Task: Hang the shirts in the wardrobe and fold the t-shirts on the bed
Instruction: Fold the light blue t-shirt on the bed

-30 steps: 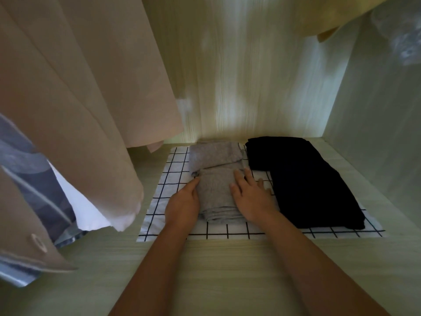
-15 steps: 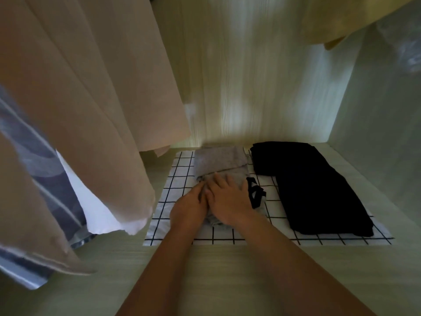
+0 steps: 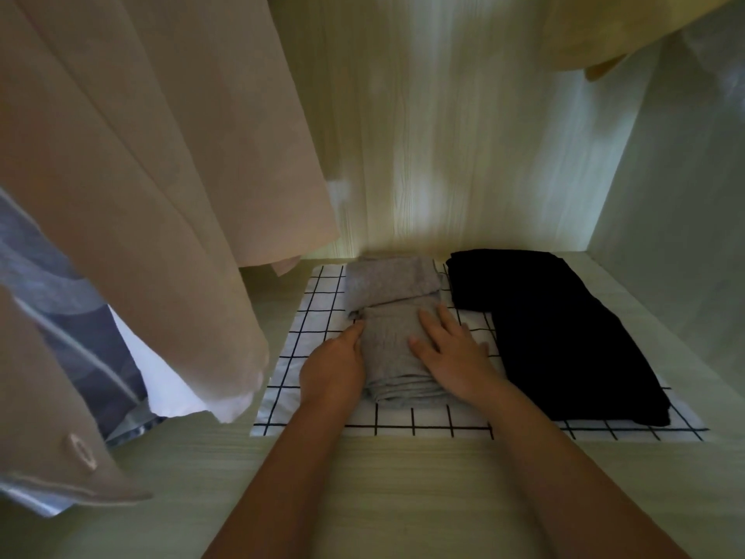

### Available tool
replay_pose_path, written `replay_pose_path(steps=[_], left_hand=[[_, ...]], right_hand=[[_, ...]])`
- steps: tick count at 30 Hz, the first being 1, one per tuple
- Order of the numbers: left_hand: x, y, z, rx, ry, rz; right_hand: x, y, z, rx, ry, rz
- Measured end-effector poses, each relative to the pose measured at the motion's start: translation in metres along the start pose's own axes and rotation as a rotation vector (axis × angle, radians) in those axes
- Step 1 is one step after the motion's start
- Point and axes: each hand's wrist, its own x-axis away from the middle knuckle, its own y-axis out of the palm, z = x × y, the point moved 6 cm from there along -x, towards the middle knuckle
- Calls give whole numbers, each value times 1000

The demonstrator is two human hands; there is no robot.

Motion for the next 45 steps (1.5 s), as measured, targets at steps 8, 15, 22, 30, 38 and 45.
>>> replay_pose_path(steps=[8, 15, 22, 30, 38, 45], left_hand=[[12, -8, 43, 35, 409, 118], [5, 23, 24, 5, 184, -210], [2, 10, 3, 185, 49, -116], [12, -4, 32, 176, 306, 53], [6, 20, 27, 37, 225, -149], [2, 15, 8, 278, 164, -209]], right_hand=[[11, -2, 3, -108, -47, 114], [12, -2, 4, -99, -38, 119], [9, -2, 18, -254, -76, 131], [15, -24, 9, -348, -192, 486], [7, 6, -16, 90, -321, 271], [11, -1, 3, -174, -187, 180]])
